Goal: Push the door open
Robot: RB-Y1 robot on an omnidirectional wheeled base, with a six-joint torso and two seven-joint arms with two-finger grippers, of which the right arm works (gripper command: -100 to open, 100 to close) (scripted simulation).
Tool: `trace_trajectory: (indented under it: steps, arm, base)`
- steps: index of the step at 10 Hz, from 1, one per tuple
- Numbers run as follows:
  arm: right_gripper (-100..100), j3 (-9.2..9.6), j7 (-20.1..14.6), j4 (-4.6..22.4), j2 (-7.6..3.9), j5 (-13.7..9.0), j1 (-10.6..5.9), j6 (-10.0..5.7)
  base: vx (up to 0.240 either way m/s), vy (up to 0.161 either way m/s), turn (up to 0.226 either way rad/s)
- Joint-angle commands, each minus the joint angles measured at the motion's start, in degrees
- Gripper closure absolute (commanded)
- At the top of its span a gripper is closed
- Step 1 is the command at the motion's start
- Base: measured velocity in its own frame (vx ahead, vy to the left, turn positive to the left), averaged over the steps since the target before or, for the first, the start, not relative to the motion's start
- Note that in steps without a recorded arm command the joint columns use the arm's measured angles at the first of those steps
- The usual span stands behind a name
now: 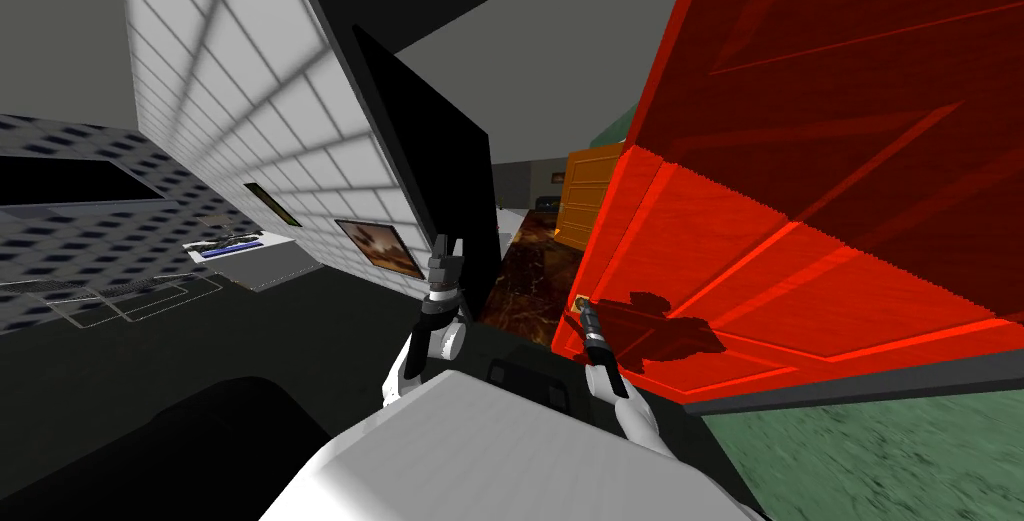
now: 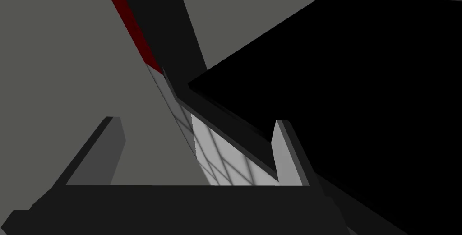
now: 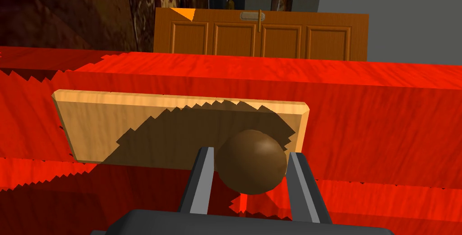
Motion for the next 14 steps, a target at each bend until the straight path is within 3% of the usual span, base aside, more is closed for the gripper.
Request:
trace_trajectory:
  steps: [1,7,14]
  arm:
    - [100,0.02,0.0,0.0,0.04,0.0,0.08,-0.06]
    - [100,-0.99,0.4,0.2,-0.18,-0.6,0.19,0.03]
    - [100,-4.32,1.6,0.6,-0.91,-2.5,0.36,-0.06]
  base:
    - [-0.01,0.001,-0.002]
    - [0.075,0.014,-0.015]
    - [0.163,0.03,-0.033]
